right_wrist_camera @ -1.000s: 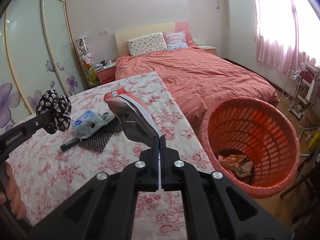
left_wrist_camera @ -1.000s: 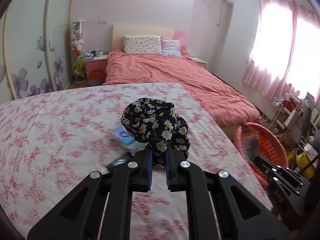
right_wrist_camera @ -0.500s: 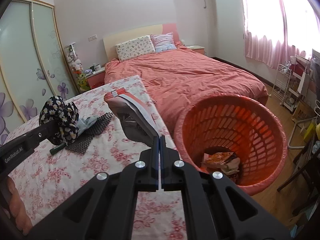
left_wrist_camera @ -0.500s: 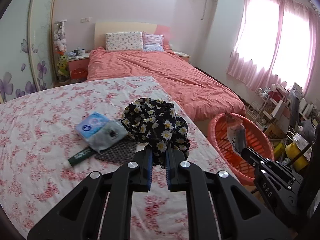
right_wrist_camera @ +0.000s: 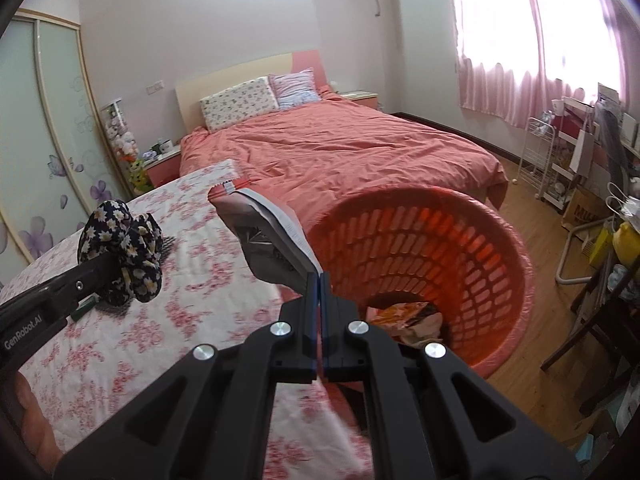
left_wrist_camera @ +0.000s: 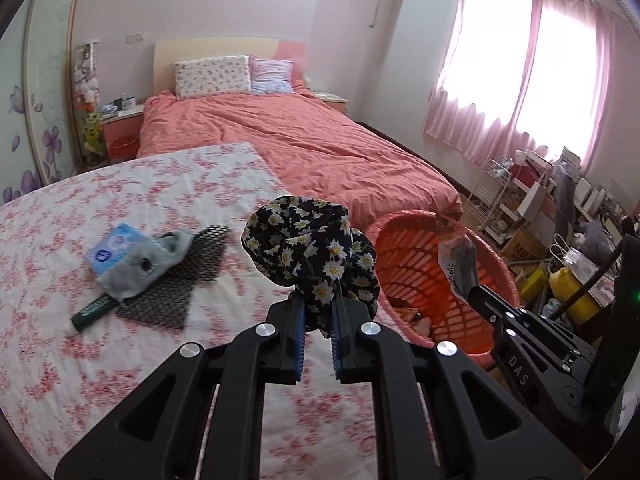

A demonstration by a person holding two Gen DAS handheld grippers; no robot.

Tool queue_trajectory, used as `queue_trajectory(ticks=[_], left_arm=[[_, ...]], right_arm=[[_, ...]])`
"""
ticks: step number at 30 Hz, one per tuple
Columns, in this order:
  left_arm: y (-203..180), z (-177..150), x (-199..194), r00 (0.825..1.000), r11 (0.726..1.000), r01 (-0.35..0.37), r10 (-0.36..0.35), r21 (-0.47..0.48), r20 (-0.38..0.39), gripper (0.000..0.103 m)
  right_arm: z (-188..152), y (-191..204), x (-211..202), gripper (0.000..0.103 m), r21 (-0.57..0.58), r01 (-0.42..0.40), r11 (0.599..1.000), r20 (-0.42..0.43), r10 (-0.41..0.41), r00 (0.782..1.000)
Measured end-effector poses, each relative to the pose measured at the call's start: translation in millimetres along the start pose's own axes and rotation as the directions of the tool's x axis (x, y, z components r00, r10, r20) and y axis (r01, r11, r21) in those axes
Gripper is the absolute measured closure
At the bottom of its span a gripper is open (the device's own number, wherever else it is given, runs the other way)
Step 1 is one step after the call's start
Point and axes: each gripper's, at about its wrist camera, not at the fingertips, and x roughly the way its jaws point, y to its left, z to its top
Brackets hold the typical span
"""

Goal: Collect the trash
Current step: 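Carry the daisy cloth and paper packet over the orange basket and open both grippers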

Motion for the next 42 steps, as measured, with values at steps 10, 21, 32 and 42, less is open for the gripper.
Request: queue_trajectory(ticks=[10, 21, 32, 42], left_arm=[[-38.8, 1.1, 25.6, 0.995, 0.996, 0.090, -0.089, 0.022, -0.037, 0.093], [-80.1, -2.7, 61.3, 0.983, 0.986, 0.162, -0.157, 0.050, -0.093, 0.093], [-96.1, -6.4, 82.7, 0.970, 0.976, 0.211, -0.202, 0.056, -0.133, 0.093], [-105.4, -8.0, 96.5, 0.962, 0.970, 0.234, -0.222, 0.065, -0.159, 0.093]], right_arm=[[2.8, -50.5, 4.5, 0.101, 0.059, 0.083, 0.995, 0.007, -0.084, 0.996], [-0.2, -95.1, 29.1, 0.101, 0.110, 0.142, 0.984, -0.031, -0.139, 0.990], [0.0, -112.7, 41.2, 0.101, 0.137, 0.142, 0.980, -0.038, -0.138, 0.990], [6.4, -121.9, 46.5, 0.101, 0.157, 0.136, 0.978, -0.035, -0.132, 0.991]])
